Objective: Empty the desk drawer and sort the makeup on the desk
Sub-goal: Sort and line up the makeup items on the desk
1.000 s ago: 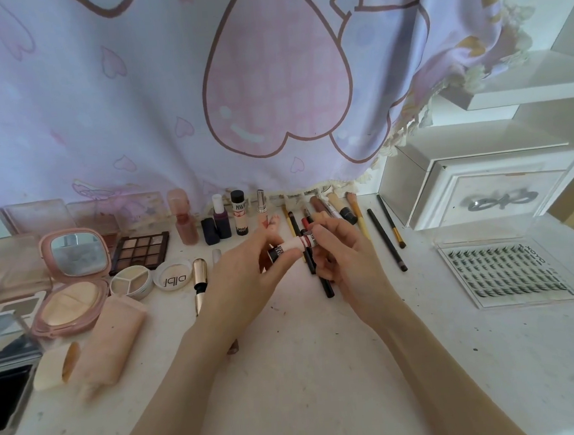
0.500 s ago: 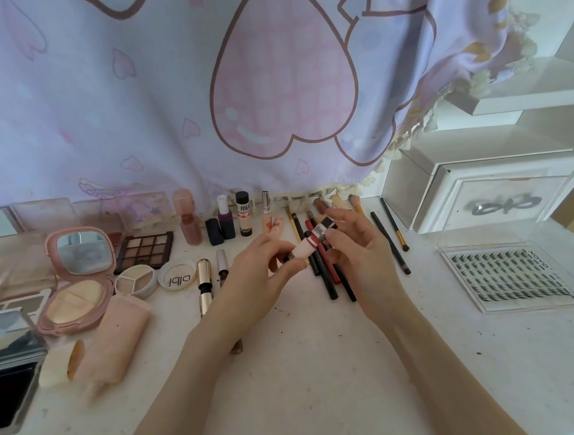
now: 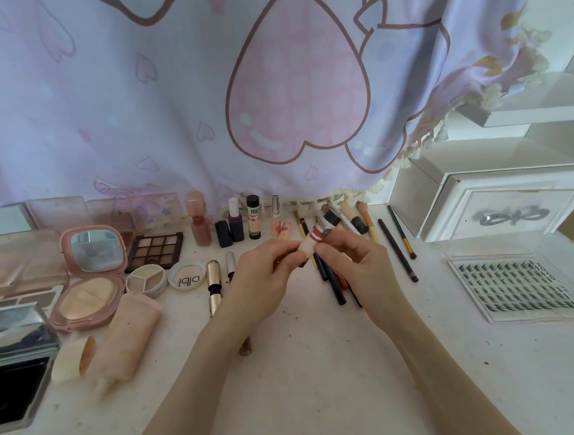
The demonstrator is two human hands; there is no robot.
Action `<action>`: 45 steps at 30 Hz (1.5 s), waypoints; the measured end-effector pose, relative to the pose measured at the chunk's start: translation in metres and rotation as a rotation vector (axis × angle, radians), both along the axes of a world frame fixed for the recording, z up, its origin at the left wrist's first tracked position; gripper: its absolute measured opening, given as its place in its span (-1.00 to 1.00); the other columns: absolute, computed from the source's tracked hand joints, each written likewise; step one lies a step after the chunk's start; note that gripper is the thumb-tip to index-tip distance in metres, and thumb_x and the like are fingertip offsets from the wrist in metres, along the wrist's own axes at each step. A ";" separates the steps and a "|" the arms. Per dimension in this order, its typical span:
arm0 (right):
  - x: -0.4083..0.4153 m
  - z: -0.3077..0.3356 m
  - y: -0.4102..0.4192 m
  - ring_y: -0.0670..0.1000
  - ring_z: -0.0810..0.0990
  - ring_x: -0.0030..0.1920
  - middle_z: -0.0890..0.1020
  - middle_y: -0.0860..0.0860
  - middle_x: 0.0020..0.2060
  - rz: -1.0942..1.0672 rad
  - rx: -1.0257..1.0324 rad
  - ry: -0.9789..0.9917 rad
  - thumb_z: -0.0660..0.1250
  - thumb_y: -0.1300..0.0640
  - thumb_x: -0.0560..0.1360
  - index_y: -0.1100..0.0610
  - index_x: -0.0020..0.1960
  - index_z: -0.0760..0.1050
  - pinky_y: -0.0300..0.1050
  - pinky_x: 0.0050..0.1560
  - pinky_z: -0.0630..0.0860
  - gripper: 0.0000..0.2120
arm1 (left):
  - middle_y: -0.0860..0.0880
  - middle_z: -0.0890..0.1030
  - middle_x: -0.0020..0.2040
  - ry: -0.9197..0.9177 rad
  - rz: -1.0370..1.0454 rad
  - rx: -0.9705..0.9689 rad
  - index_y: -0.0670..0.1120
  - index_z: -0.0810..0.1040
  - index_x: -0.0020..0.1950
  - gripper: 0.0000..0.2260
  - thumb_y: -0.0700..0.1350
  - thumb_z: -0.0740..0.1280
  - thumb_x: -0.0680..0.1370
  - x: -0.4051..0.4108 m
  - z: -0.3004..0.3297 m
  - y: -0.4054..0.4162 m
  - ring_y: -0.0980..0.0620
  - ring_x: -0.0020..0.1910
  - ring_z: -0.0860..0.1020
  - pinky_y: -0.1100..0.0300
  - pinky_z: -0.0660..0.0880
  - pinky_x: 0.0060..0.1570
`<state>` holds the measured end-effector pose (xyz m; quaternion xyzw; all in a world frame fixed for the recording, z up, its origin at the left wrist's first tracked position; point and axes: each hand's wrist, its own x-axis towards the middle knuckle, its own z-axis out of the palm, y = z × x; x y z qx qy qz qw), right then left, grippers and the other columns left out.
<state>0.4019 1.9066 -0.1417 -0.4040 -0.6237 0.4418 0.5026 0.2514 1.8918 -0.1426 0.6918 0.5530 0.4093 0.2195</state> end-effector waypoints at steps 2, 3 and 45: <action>0.000 0.001 0.000 -0.21 0.43 -0.39 0.51 -0.16 -0.42 -0.002 0.025 -0.059 0.37 0.20 0.47 0.07 -0.23 0.58 -0.43 -0.33 0.35 -0.88 | -0.03 0.62 -0.13 -0.006 0.007 0.004 -0.08 0.63 0.04 -0.85 -0.14 0.29 0.55 0.001 0.002 -0.002 0.01 -0.13 0.52 0.18 0.40 -0.09; 0.000 0.000 0.001 -0.21 0.43 -0.39 0.52 -0.14 -0.42 -0.003 0.023 -0.078 0.38 0.20 0.47 0.07 -0.25 0.57 -0.43 -0.34 0.36 -0.88 | -0.02 0.63 -0.13 -0.024 0.016 0.005 -0.07 0.64 0.05 -0.85 -0.13 0.30 0.54 0.002 0.003 -0.002 0.02 -0.13 0.53 0.20 0.41 -0.10; -0.062 0.026 0.060 -0.05 0.55 0.09 0.61 0.01 0.06 0.169 0.078 -0.853 0.35 0.12 0.50 0.16 0.19 0.55 -0.27 0.14 0.42 -0.71 | -0.12 -0.28 0.51 0.823 -0.185 -0.422 -0.18 -0.23 0.50 -0.42 0.10 -0.08 0.64 0.014 -0.018 -0.015 -0.03 0.49 -0.29 0.11 -0.29 0.42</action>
